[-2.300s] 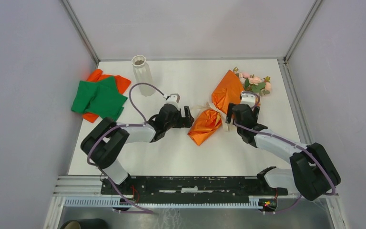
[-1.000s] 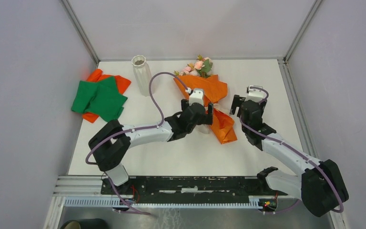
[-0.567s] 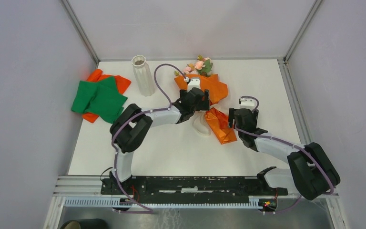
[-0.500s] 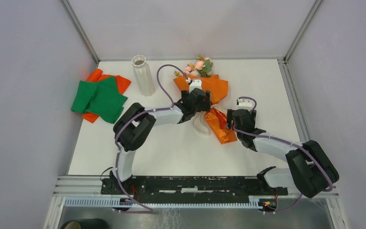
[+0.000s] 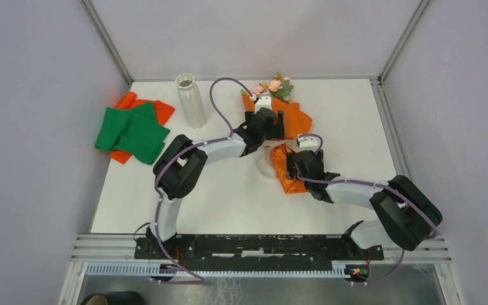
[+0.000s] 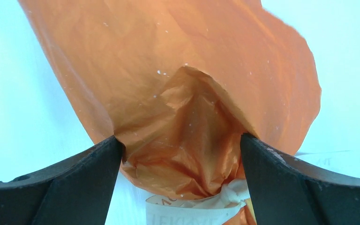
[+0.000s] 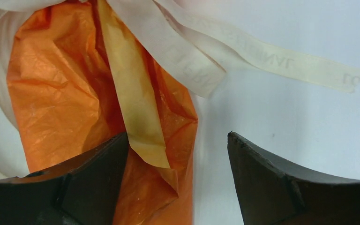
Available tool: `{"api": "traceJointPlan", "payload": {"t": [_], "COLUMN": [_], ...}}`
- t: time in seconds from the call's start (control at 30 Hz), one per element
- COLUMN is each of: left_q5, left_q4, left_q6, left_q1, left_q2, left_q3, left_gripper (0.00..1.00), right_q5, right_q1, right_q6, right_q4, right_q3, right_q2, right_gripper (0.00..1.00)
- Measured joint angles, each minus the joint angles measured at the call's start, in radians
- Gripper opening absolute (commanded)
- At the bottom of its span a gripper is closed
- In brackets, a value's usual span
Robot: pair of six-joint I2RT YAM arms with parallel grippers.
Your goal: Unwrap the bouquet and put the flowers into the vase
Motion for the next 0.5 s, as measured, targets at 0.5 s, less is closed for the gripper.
{"api": "traceJointPlan", "payload": {"t": [0.5], "left_q5": [0.003], "left_q4": [-0.008], "left_q6": [0.026], "left_q1": [0.048], "left_q2": [-0.053], "left_q3": [-0.061], "left_gripper": [1.00], "right_q5": [0.027], "right_q1": [0.058], "right_q6": [-0.038], "right_q4": [-0.032], "right_q3": [0.085], "right_q2": [-0.089], "right_gripper": [0.87]}}
